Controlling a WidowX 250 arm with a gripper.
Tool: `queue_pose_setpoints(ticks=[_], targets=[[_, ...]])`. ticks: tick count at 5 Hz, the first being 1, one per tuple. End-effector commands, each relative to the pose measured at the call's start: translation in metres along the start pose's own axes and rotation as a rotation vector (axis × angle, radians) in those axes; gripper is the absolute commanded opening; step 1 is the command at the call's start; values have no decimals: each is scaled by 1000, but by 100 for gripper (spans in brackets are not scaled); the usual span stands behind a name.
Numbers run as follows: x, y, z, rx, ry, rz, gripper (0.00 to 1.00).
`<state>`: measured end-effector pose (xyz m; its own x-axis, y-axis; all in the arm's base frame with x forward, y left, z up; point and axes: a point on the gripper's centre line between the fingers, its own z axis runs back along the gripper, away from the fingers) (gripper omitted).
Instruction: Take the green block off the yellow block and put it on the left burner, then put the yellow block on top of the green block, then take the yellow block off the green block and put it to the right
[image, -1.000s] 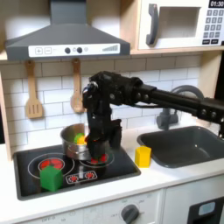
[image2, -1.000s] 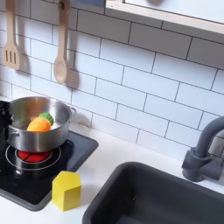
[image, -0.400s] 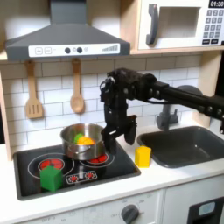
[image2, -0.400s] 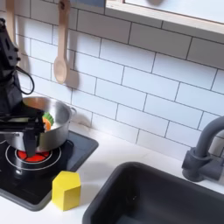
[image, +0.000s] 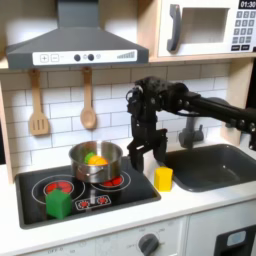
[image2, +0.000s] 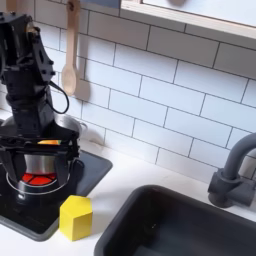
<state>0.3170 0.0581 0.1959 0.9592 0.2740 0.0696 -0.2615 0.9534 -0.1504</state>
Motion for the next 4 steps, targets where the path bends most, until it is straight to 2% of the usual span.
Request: queue_pose_setpoints(ticks=[1,2,4], targets=[[1,-17,-14,10,26,-49,100],[2,-29,-18,8,31,-71,100],[0,-34,-23,11,44,-74,100]])
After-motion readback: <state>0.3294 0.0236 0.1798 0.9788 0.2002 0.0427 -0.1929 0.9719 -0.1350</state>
